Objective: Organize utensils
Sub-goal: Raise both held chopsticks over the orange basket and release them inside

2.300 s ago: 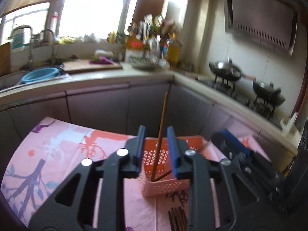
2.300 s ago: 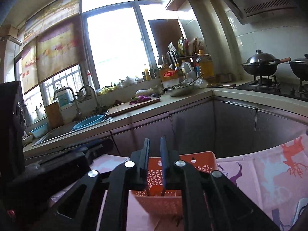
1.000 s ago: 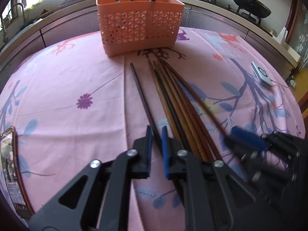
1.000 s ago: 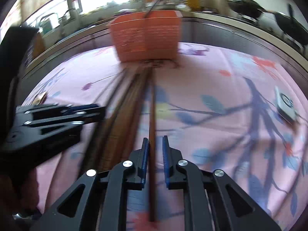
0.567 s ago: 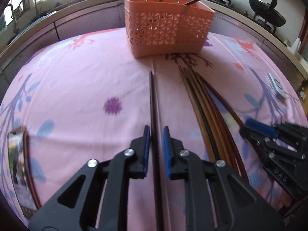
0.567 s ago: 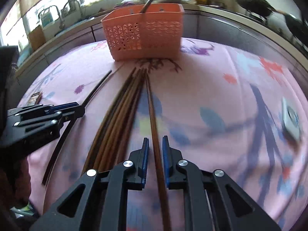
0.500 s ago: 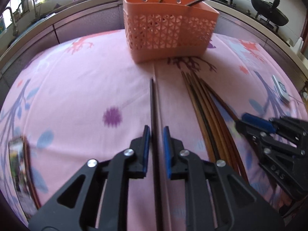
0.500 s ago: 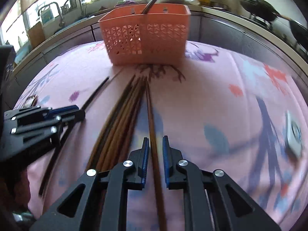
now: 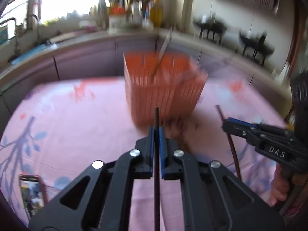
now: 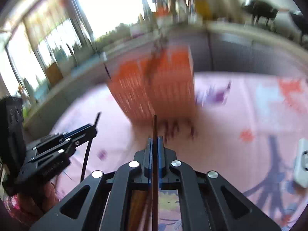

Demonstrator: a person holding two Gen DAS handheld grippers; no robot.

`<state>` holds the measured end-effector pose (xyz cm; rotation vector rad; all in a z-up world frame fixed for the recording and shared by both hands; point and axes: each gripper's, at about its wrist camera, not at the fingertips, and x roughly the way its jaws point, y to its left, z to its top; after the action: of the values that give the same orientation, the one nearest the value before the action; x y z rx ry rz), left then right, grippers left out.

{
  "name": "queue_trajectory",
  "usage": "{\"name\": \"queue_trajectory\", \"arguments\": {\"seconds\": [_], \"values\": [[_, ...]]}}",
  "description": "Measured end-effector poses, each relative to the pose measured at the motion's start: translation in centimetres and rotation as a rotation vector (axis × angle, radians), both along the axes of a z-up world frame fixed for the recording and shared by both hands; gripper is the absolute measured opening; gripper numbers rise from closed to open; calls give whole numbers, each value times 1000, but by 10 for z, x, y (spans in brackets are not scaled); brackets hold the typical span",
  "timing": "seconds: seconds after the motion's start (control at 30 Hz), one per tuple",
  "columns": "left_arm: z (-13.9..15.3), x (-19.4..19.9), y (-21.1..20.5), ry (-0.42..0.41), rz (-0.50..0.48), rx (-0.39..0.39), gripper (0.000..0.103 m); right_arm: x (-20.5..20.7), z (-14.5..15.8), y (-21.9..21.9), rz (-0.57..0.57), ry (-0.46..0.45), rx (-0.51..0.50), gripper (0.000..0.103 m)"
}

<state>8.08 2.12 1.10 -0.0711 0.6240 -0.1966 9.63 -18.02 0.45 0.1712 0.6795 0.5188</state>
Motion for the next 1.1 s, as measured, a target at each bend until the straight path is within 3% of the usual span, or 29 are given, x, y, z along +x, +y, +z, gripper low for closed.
{"name": "queue_trajectory", "arguments": {"seconds": [0.17,0.23,0.4,0.53,0.63,0.87,1.0,1.1], "values": [[53,-61,25,-189,17,-107,5,-64,46,-29,-94,-242,100,0],[62,-81,28,-236,23,-92,5,-76,52,-31,-109,-277,90,0],[65,-92,22,-256,21,-71,5,-83,54,-25,-129,-303,60,0],[70,-85,27,-233,21,-109,5,-70,49,-20,-126,-256,54,0],[87,-72,35,-252,39,-159,5,-62,64,-17,-125,-295,88,0],[141,-17,46,-401,121,-264,5,-21,130,14,-170,-513,189,0],[161,16,47,-489,195,-246,5,15,153,39,-263,-653,183,0],[161,44,48,-492,221,-246,5,41,156,49,-311,-696,179,0]]}}
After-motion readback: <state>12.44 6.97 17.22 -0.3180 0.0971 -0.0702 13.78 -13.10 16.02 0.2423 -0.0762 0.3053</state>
